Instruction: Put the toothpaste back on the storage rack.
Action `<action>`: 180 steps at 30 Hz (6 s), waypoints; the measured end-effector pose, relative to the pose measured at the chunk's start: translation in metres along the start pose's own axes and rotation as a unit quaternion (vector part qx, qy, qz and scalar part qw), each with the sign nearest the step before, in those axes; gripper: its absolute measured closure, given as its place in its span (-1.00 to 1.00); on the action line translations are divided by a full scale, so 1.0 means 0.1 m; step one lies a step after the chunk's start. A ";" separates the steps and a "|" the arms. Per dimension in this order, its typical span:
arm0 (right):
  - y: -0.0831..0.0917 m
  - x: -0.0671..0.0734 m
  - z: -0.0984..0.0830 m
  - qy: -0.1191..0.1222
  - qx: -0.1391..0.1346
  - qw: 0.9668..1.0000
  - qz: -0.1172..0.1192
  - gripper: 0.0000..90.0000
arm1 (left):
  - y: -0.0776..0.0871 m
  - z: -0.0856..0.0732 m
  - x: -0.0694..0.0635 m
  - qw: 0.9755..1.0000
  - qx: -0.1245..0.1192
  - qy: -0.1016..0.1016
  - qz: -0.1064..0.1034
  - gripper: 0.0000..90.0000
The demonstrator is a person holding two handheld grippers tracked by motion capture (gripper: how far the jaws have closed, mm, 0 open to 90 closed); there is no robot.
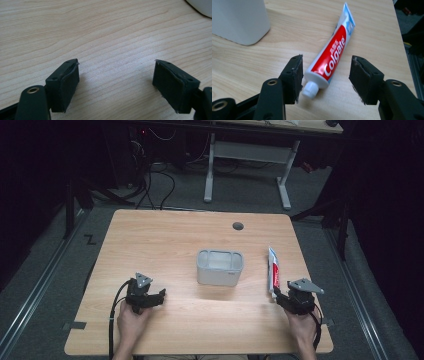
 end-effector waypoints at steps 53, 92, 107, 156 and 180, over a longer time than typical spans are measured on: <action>-1.08 -0.25 0.40 -0.048 0.118 0.992 -0.004 0.03 | 0.00 0.00 0.00 1.000 -0.001 -0.002 0.000 -0.53; -1.29 -0.31 0.23 -0.087 0.176 0.980 0.039 0.53 | 0.00 0.00 0.00 1.000 -0.001 -0.002 0.000 -0.53; -1.07 -0.21 0.31 -0.074 0.126 0.987 0.069 0.56 | 0.00 0.00 0.00 1.000 0.000 -0.002 0.000 -0.53; -0.41 0.10 0.71 -0.048 0.014 0.986 0.158 0.55 | 0.00 0.00 0.00 1.000 0.000 -0.002 0.000 -0.53; -0.20 0.41 1.18 -0.005 -0.023 0.979 0.201 0.54 | 0.00 0.00 0.00 1.000 0.000 -0.002 -0.001 -0.52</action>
Point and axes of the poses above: each handheld gripper's, and its own axes: y roughly backward along the jaws, z roughly out of its top, x roughly to its left, the point moved 7 cm from there along -y, roughly forward along the jaws, and after that the axes turned 9 degrees about -x, right-handed, at the moved point
